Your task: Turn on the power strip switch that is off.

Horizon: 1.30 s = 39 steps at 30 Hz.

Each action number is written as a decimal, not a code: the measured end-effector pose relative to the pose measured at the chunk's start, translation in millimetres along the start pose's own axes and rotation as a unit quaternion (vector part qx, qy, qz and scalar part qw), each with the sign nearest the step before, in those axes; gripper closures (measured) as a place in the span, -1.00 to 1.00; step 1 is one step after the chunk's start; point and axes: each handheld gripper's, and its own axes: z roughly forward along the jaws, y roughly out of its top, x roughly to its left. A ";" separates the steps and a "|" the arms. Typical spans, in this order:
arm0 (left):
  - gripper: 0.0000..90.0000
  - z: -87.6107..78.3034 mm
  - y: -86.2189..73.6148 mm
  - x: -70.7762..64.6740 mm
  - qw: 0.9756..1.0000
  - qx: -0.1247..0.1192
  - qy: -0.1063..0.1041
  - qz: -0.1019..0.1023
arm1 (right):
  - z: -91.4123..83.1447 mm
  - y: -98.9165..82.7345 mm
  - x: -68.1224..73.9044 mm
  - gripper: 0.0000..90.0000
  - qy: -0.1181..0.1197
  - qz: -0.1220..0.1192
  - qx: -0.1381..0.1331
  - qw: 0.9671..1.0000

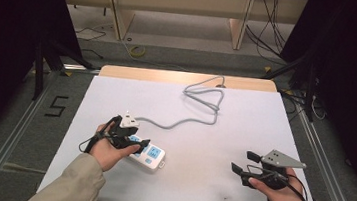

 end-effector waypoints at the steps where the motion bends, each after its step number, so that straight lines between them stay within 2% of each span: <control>1: -0.30 -0.7 0.3 0.1 1.000 -0.003 0.002 -0.003 | 0.0 0.0 0.0 -0.40 0.000 0.000 0.000 1.000; 5: -0.48 -1.9 0.8 0.4 1.000 -0.019 0.002 -0.009 | 0.1 0.0 -0.1 -0.41 0.001 0.000 0.000 1.000; 12: -0.57 -6.9 -0.2 1.4 0.999 -0.045 0.004 -0.001 | -0.2 -0.2 -0.2 -0.41 0.001 0.000 -0.001 1.000; 19: -0.65 -11.6 -6.6 5.3 0.999 -0.054 0.001 0.000 | -0.5 -0.3 -0.2 -0.41 0.001 -0.001 -0.001 1.000; 25: -0.66 -17.4 -13.5 9.5 0.998 -0.064 0.004 -0.001 | -0.6 -0.4 0.0 -0.42 0.002 -0.002 -0.001 1.000; 39: -0.66 -28.5 -27.4 14.7 0.997 -0.071 0.010 0.000 | -0.5 -0.8 0.3 -0.44 0.003 -0.003 0.000 1.000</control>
